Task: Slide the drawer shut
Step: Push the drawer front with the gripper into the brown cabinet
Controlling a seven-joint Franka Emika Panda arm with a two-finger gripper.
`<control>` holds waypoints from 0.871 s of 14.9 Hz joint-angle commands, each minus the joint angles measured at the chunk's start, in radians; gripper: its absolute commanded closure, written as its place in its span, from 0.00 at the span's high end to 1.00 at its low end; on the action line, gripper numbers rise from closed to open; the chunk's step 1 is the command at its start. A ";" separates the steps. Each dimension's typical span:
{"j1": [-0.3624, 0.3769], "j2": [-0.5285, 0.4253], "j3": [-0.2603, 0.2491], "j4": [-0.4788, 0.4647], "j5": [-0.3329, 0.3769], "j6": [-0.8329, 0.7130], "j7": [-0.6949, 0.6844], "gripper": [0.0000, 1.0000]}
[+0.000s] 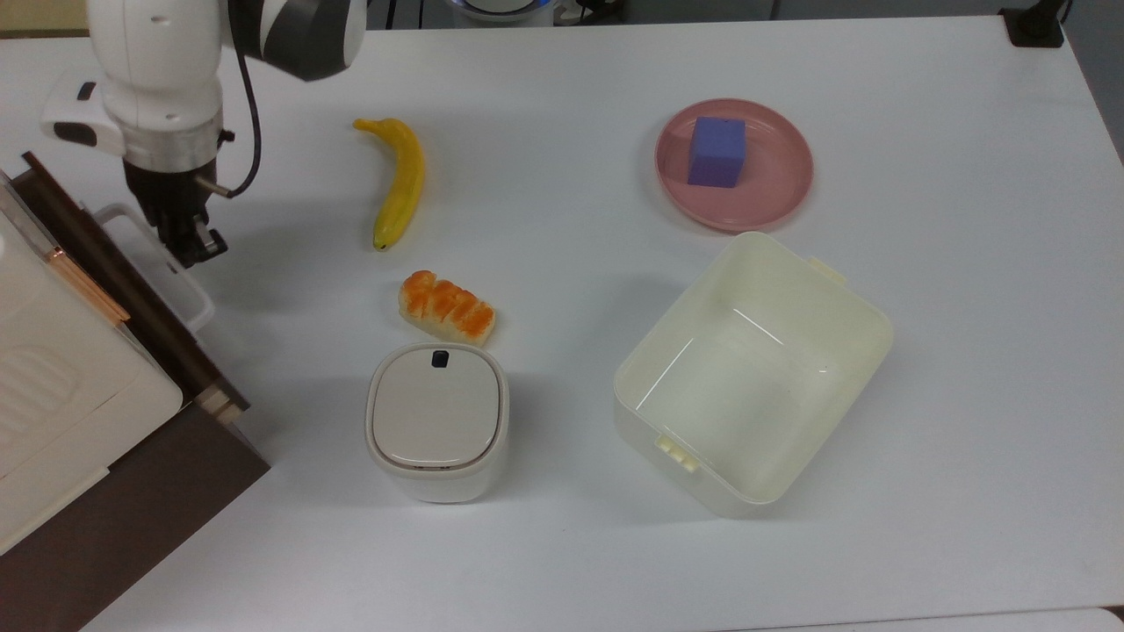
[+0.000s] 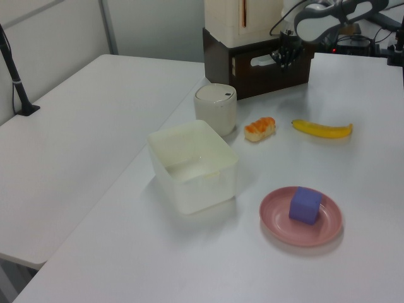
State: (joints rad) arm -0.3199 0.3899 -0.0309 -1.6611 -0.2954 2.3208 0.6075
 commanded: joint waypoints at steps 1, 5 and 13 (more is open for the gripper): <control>-0.031 0.046 -0.006 0.031 -0.060 0.089 0.025 0.00; -0.051 0.047 -0.006 0.031 -0.085 0.114 0.020 0.00; 0.053 -0.005 0.083 0.023 -0.060 0.044 -0.117 0.00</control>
State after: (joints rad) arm -0.2999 0.4301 0.0035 -1.6238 -0.3562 2.4130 0.5248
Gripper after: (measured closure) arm 0.991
